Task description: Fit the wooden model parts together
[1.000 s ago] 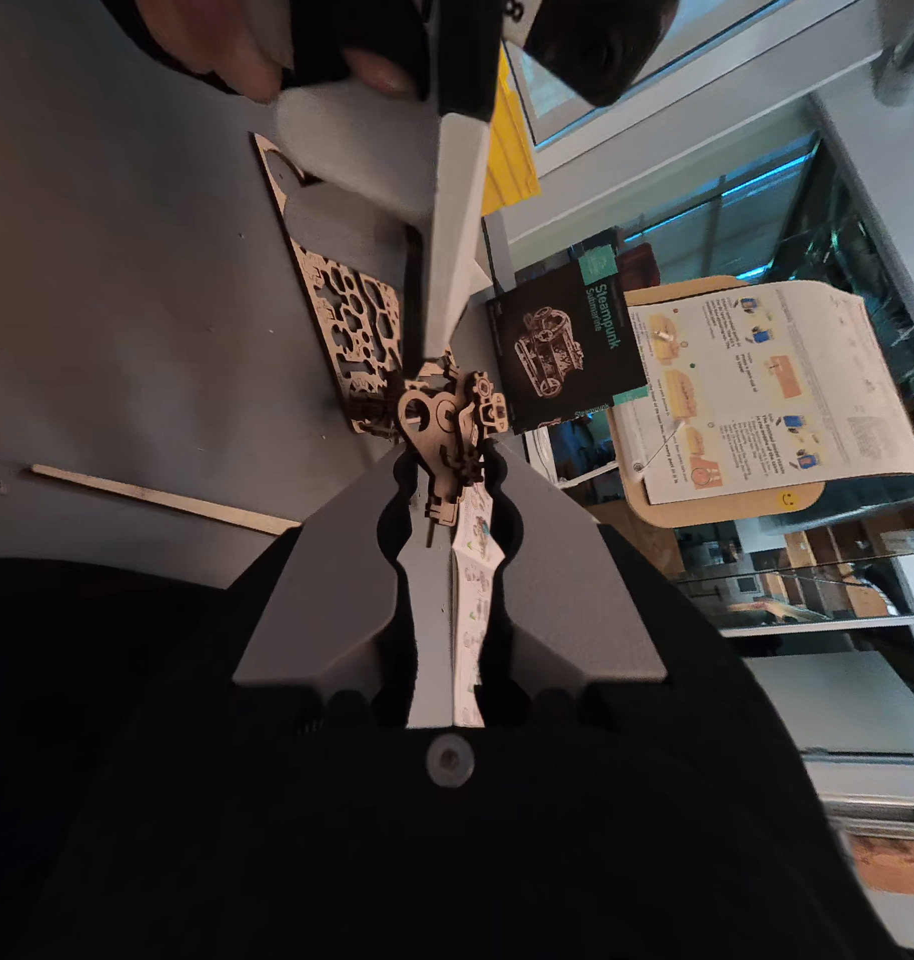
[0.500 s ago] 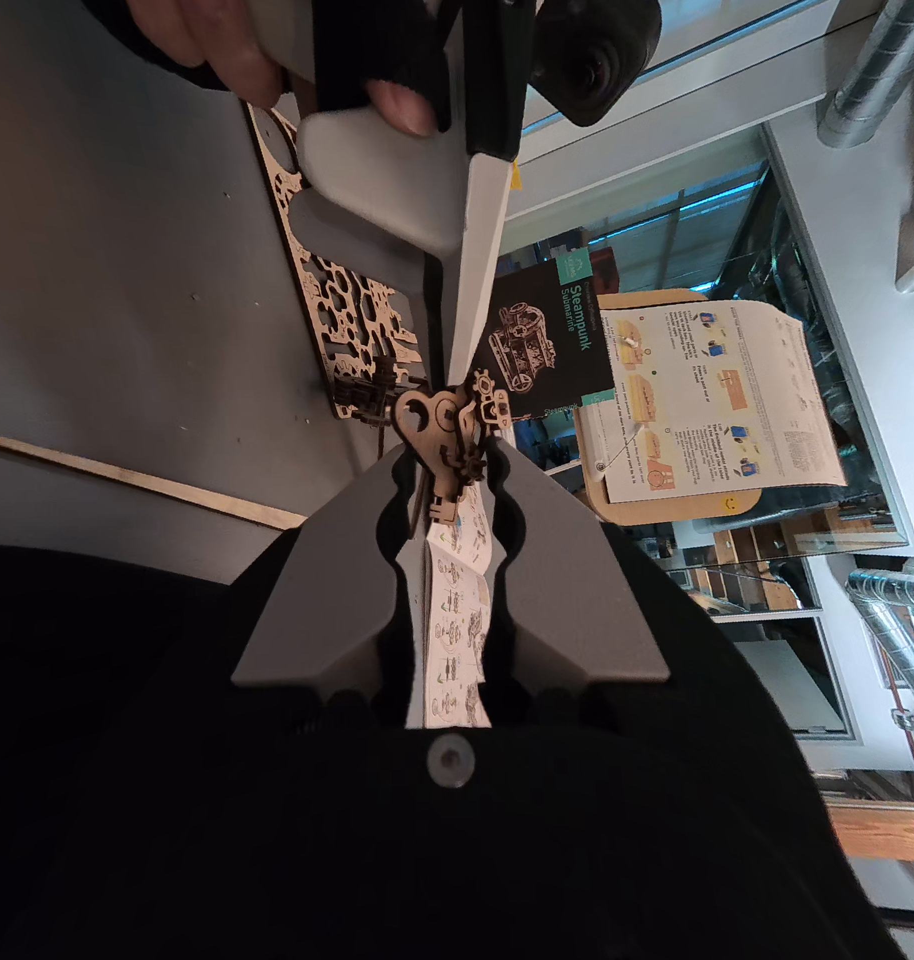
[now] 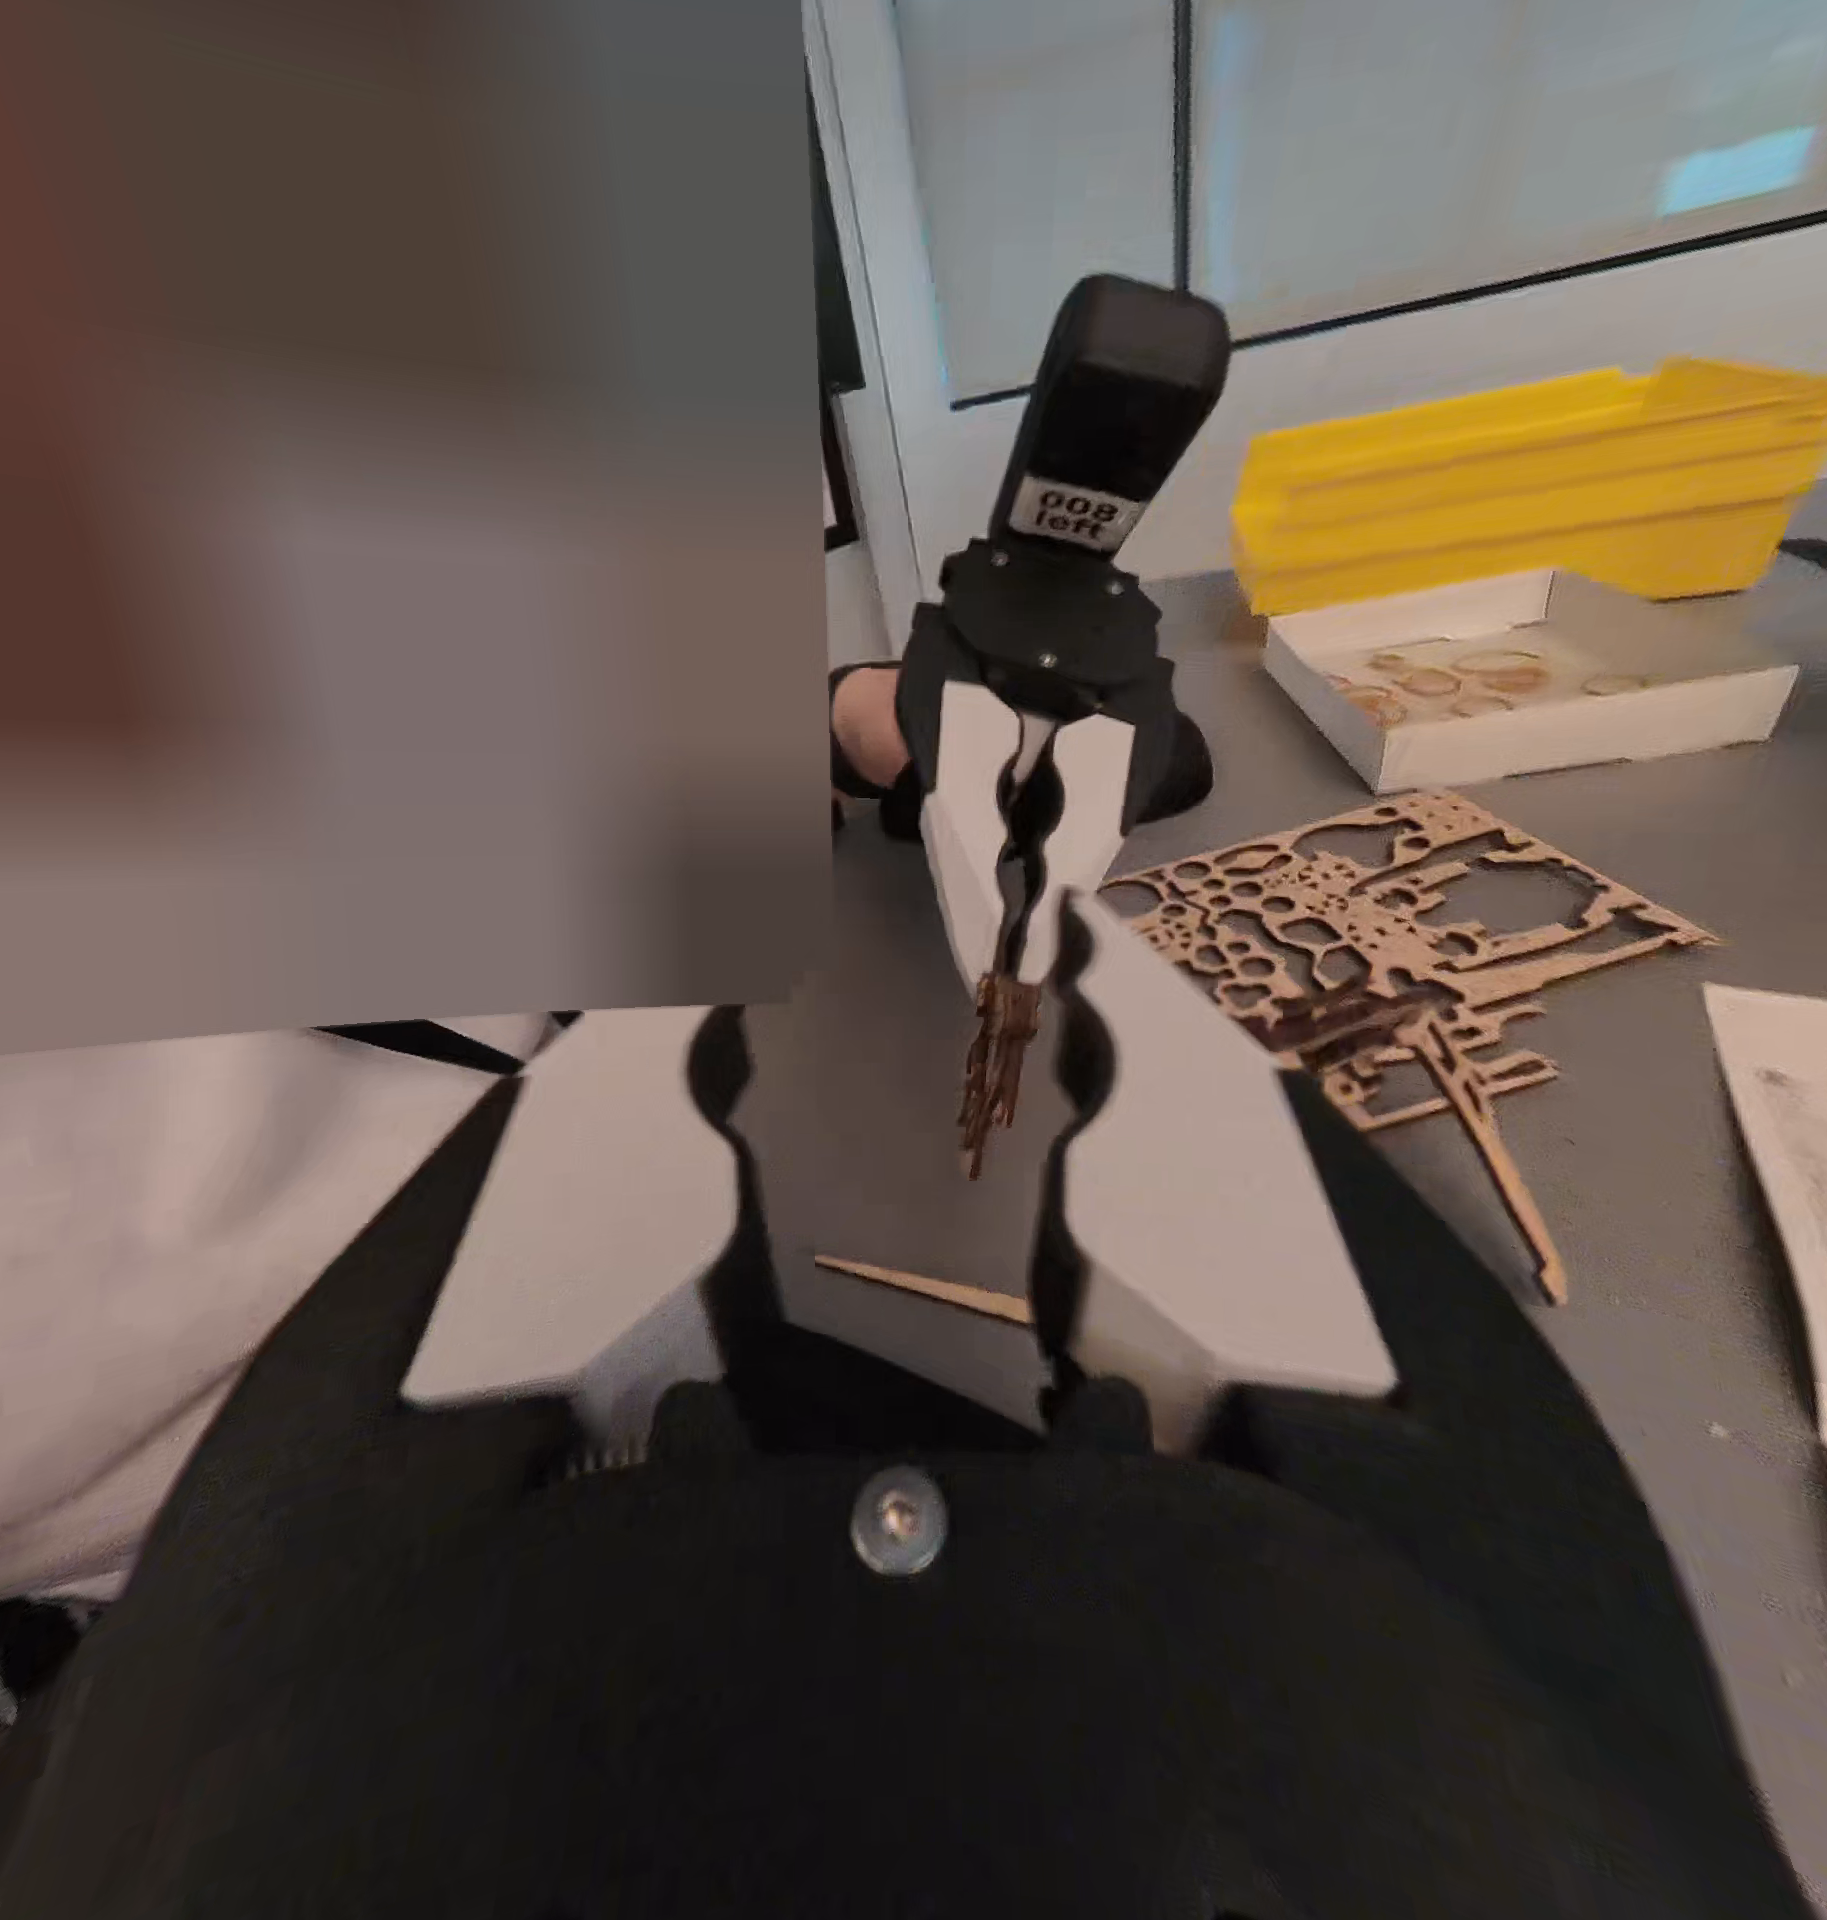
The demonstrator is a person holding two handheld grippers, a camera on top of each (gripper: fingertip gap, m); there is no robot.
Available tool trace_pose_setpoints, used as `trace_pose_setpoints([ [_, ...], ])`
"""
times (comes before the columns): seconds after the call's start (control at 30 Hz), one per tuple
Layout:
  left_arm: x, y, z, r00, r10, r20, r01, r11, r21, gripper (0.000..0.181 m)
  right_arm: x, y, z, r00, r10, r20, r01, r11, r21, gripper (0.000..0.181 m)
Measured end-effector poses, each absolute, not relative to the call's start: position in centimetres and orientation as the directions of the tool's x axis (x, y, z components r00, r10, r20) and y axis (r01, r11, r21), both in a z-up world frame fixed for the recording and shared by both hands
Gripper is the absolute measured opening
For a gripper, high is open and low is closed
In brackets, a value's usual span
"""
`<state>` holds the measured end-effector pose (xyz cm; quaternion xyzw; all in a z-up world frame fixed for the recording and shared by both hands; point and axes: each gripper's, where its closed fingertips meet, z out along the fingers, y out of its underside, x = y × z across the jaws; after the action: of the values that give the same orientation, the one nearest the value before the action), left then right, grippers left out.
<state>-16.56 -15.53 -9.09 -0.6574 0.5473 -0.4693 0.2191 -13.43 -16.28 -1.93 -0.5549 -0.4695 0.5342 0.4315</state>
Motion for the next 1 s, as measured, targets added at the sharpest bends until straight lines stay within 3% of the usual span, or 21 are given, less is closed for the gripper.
trace_pose_setpoints([
  [0.07,-16.6,-15.6,-9.2,-0.056,-0.951,0.304,-0.557,-0.223,-0.800,0.000,-13.6,-14.9,-1.8,-0.002,0.984,-0.180,0.110,-0.179,-0.978,0.042],
  [0.27,-16.5,-14.9,-9.6,-0.063,-0.992,0.108,-0.622,-0.045,-0.781,0.001,-15.4,-14.1,-5.4,-0.080,0.973,-0.218,0.463,-0.157,-0.872,0.057],
  [0.37,-16.5,-14.4,-10.1,-0.040,-0.997,0.065,-0.641,-0.025,-0.767,0.001,-16.5,-14.1,-7.6,-0.036,0.966,-0.256,0.557,-0.193,-0.808,0.051],
  [0.53,-16.6,-14.1,-10.3,-0.007,-0.998,0.064,-0.649,-0.045,-0.760,0.000,-17.2,-14.0,-8.7,0.022,0.988,-0.155,0.546,-0.141,-0.826,0.030],
  [0.83,-16.2,-14.2,-10.1,0.010,-0.998,0.062,-0.626,-0.054,-0.778,0.001,-17.2,-13.5,-9.0,0.057,0.989,-0.137,0.502,-0.147,-0.853,0.027],
  [1.0,-16.1,-14.4,-10.4,0.005,-0.998,0.067,-0.623,-0.055,-0.780,0.000,-17.1,-13.9,-9.8,0.032,0.989,-0.147,0.528,-0.142,-0.837,0.015],
])
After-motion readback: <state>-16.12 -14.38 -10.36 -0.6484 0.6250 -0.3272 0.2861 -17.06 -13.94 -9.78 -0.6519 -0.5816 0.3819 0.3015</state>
